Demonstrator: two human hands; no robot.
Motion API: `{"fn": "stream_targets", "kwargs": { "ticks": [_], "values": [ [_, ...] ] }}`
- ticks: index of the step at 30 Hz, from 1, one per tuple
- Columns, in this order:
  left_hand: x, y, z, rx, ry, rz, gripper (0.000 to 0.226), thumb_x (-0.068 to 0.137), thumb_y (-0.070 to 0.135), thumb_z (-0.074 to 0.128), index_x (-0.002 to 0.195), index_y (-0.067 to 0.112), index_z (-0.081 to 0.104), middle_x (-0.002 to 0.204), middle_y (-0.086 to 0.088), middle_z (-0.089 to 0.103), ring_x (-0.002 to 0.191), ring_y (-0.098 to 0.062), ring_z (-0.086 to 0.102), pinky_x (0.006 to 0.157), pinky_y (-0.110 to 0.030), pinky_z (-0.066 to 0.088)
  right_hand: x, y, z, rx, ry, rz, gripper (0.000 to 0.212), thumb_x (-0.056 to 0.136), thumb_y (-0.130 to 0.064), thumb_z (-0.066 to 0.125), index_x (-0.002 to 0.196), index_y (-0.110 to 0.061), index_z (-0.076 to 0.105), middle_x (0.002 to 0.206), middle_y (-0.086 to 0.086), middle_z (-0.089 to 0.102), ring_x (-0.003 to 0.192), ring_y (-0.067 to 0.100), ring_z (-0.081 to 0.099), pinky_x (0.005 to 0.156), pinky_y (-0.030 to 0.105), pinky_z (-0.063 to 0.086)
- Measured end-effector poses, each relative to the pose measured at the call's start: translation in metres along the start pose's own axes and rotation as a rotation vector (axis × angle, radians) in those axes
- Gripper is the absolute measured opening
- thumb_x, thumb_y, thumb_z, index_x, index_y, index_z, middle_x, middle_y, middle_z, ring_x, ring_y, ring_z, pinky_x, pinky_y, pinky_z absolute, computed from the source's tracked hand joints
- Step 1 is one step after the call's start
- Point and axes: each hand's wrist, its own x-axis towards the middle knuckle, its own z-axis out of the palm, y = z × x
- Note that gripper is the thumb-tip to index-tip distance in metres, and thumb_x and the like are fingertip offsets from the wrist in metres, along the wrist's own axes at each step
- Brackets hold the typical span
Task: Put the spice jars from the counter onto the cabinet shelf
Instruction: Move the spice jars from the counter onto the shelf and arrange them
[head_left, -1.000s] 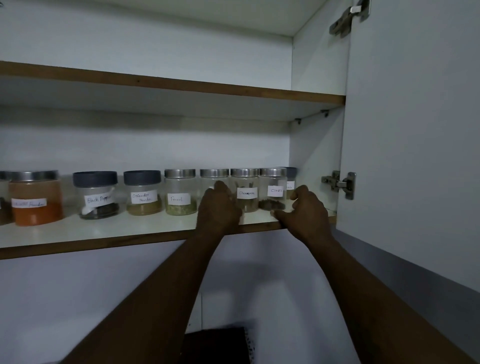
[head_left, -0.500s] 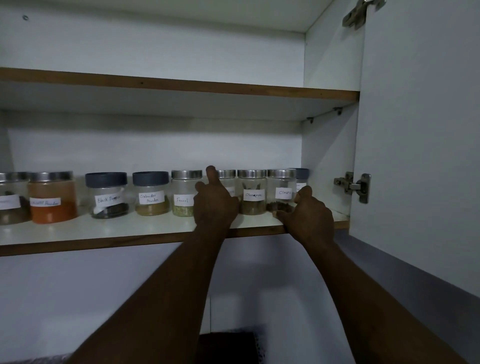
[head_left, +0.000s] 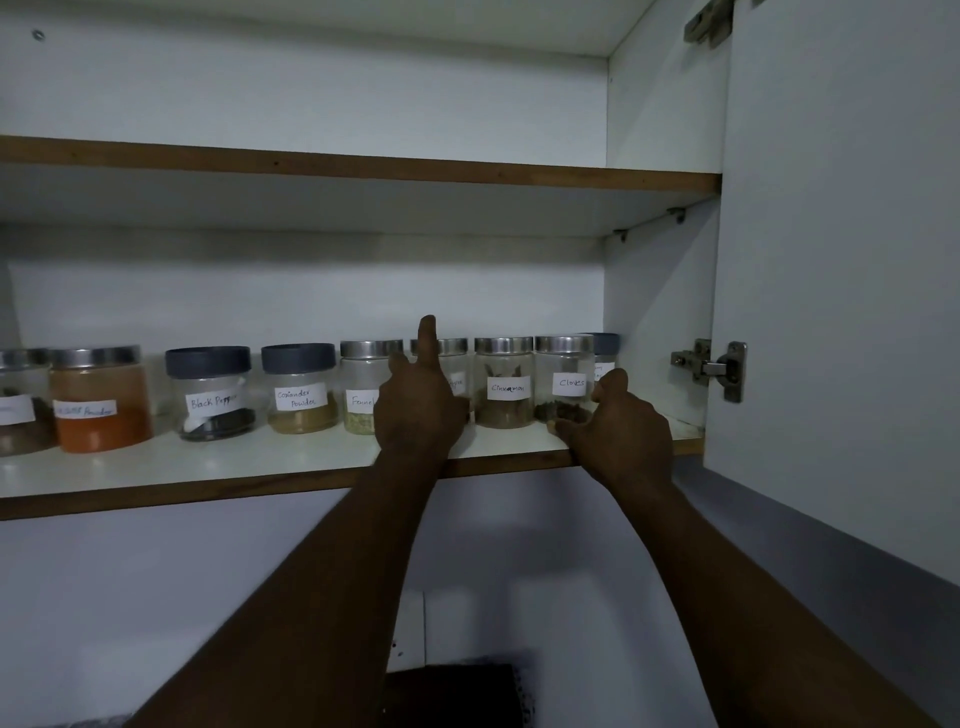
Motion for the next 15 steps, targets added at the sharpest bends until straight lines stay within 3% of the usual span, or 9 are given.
{"fn": "stream_targets", "kwargs": {
  "ticks": [5,10,12,15],
  "values": [
    [-0.016,0.013,0.002,0.043,0.085,0.307,0.073,0.081,0.027,0.077,0.137,0.029,0.031,0.121,-0.013,0.062,0.077,-0.028,0.067,0.058,-0.038,0.056,0.006,0.004,0.0,-0.007,-0.023,-0.01,0.078,0.073,-0.051,0.087,0.124,-0.012,0.043,0.117,0.012,0.067,0.099,0.033,0.067,0.069,0.033,0.046],
    [-0.024,0.035,0.011,0.086,-0.1,0.518,0.028,0.091,0.028,0.063,0.117,0.017,0.063,0.107,-0.008,0.065,0.092,-0.029,0.066,0.074,-0.037,0.054,0.015,0.002,0.0,-0.021,-0.069,0.006,0.101,0.07,-0.049,0.09,0.143,-0.012,0.031,0.127,0.019,0.053,0.106,0.039,0.063,0.08,0.042,0.053],
    [-0.028,0.049,0.021,0.073,-0.188,0.595,0.024,0.093,0.024,0.06,0.112,0.016,0.073,0.104,-0.008,0.067,0.094,-0.025,0.065,0.081,-0.037,0.054,0.019,0.0,0.0,-0.04,-0.08,-0.004,0.1,0.074,-0.048,0.087,0.146,-0.012,0.028,0.127,0.02,0.053,0.106,0.04,0.063,0.079,0.041,0.052],
    [-0.034,0.067,0.035,0.039,-0.254,0.574,0.023,0.089,0.014,0.064,0.11,0.014,0.073,0.102,-0.008,0.067,0.093,-0.024,0.065,0.076,-0.03,0.05,0.024,0.003,0.0,-0.067,-0.085,-0.019,0.091,0.082,-0.041,0.081,0.148,-0.009,0.028,0.122,0.02,0.059,0.101,0.037,0.065,0.074,0.038,0.05]
  ]
}}
